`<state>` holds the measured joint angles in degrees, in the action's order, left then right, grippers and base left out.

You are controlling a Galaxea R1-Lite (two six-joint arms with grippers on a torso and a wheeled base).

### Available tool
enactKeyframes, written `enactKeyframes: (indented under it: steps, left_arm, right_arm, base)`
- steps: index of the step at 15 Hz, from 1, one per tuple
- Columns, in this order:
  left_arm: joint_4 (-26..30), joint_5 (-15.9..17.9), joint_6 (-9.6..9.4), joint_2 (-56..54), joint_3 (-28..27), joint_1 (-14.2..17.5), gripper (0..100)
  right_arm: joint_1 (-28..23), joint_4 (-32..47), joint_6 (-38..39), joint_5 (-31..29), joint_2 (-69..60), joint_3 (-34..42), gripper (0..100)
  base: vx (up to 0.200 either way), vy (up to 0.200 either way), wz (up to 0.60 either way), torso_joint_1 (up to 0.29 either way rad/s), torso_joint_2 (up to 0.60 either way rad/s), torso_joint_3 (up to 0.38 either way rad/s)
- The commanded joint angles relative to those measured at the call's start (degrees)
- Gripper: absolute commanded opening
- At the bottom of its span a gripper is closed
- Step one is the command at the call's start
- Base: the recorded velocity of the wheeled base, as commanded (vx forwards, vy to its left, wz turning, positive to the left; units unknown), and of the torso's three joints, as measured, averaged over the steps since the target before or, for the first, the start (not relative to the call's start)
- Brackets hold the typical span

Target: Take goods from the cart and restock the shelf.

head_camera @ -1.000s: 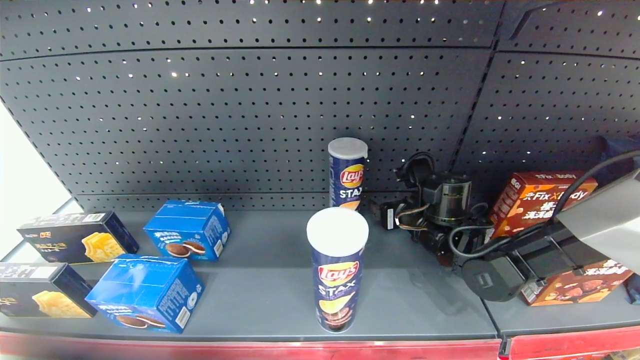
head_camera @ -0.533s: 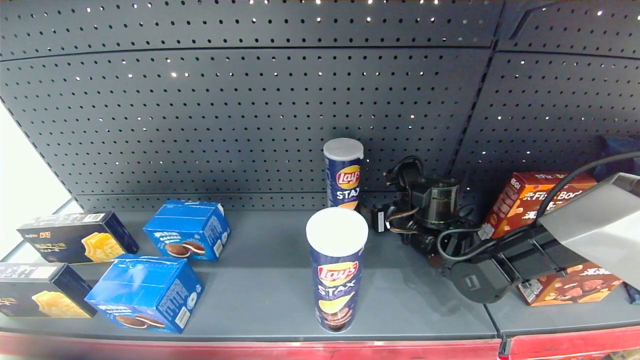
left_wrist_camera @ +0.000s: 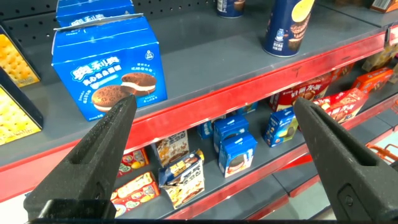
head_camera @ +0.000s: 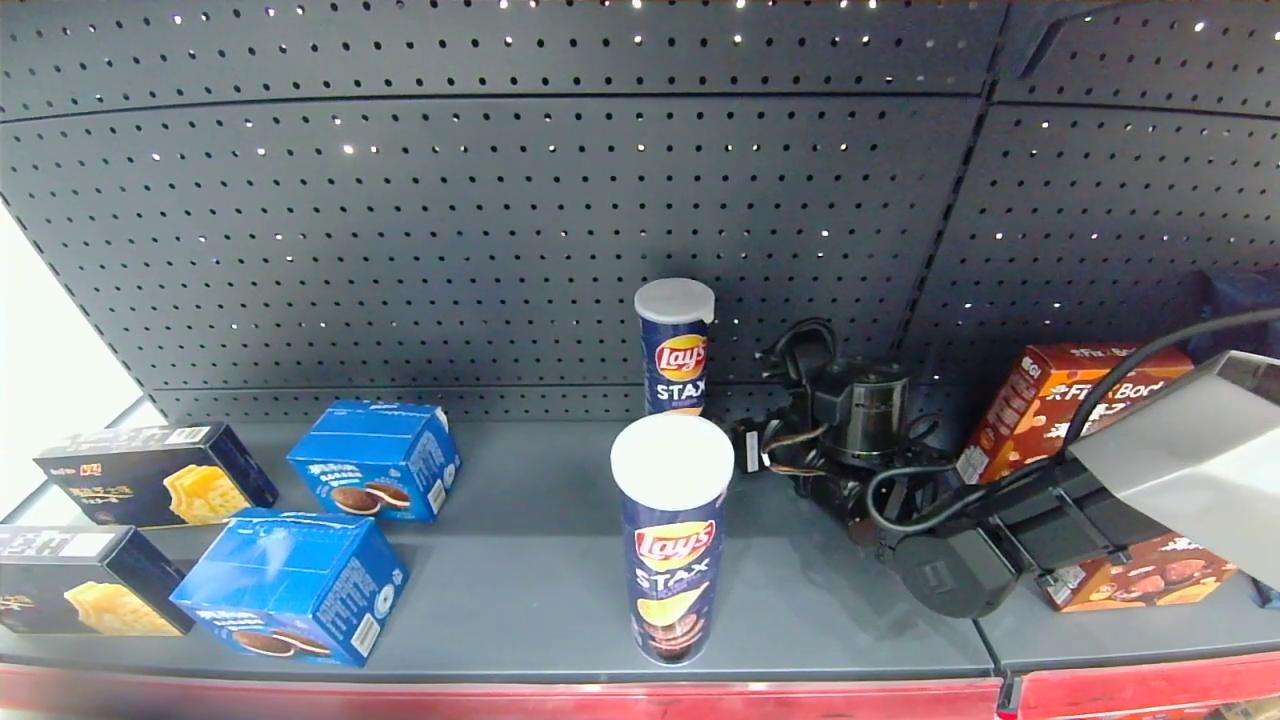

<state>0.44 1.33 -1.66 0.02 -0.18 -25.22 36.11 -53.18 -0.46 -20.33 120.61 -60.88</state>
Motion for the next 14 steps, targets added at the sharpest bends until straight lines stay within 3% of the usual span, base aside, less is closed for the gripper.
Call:
enactKeyframes:
  steps: [1,4,8,11,14]
  left_arm:
    - [0.0,0.0,-0.01,0.0,0.0,0.0,100]
    - [0.0,0.0,-0.01,0.0,0.0,0.0,100]
    - [0.0,0.0,-0.01,0.0,0.0,0.0,100]
    - [0.0,0.0,-0.01,0.0,0.0,0.0,100]
    - [0.0,0.0,-0.01,0.0,0.0,0.0,100]
  right_arm:
    - [-0.1,0.0,-0.2,-0.1,-0.4,0.0,100]
    - [-0.8,0.2,-0.8,-0.5,-4.9,0.6,100]
    - [1.2,1.0,-1.8,0.4,-18.9,12.7,100]
    - [1.8,0.7,-8.9,2.4,-36.6,27.3,100]
    - [-1.6,4.0,-12.7,2.8,-52.4,34.3,100]
  base:
    - [0.0,0.0,0.0,0.0,0.0,0.0]
    - [0.0,0.0,0.0,0.0,0.0,0.0]
    - [0.0,0.0,0.0,0.0,0.0,0.0]
    - [0.0,0.0,0.0,0.0,0.0,0.0]
    - [0.0,0.0,0.0,0.0,0.0,0.0]
